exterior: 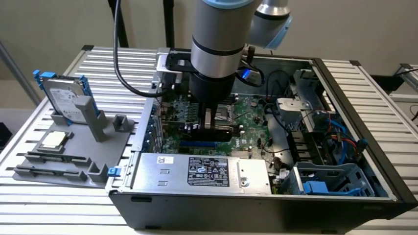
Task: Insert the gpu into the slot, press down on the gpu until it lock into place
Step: 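Insert the gpu into the slot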
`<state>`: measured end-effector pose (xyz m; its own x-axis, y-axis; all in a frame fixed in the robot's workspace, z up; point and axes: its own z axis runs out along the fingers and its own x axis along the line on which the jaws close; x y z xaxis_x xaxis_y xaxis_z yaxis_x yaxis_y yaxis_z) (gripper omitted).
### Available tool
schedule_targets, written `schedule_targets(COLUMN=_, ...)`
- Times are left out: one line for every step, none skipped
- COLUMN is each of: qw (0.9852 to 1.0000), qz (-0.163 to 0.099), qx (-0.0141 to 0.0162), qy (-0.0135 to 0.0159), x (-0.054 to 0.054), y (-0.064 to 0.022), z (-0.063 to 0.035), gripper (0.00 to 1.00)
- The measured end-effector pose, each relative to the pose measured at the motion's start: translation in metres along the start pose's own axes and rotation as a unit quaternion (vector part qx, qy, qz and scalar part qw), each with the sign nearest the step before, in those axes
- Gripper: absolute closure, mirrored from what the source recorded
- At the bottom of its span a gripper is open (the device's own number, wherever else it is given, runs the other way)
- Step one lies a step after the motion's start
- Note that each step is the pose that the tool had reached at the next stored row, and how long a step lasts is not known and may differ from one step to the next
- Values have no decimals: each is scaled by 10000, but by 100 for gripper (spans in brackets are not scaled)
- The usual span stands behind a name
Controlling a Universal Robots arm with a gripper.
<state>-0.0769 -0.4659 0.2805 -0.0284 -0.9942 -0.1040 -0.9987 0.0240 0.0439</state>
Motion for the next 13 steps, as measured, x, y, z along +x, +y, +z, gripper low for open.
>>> schedule_targets(qw=10000, qz=4, qx=0, qy=0, x=-1, y=3, z=1, gripper=74)
schedule_targets(qw=10000, qz=5, qx=0, qy=0, x=-1, y=7, z=2, gripper=74)
schedule_targets(qw=10000, qz=6, qx=1, qy=0, x=-2, y=11, z=2, gripper=74)
schedule_targets(qw=10000, qz=8, qx=1, qy=-1, x=-2, y=15, z=3, gripper=74)
schedule_targets(qw=10000, qz=9, qx=1, qy=0, x=-3, y=17, z=4, gripper=74)
schedule_targets(qw=10000, qz=11, qx=1, qy=-1, x=-3, y=19, z=5, gripper=74)
schedule_targets(qw=10000, qz=11, qx=1, qy=-1, x=-3, y=19, z=6, gripper=74)
schedule_targets(qw=10000, qz=12, qx=1, qy=-1, x=-3, y=19, z=6, gripper=74)
schedule_targets(qw=10000, qz=14, qx=2, qy=-1, x=-3, y=19, z=8, gripper=74)
schedule_targets(qw=10000, qz=15, qx=2, qy=-2, x=-3, y=19, z=11, gripper=74)
schedule_targets(qw=10000, qz=17, qx=2, qy=-3, x=-3, y=19, z=16, gripper=74)
schedule_targets(qw=10000, qz=18, qx=2, qy=-2, x=-3, y=19, z=20, gripper=74)
schedule_targets(qw=10000, qz=18, qx=2, qy=-1, x=-2, y=18, z=25, gripper=74)
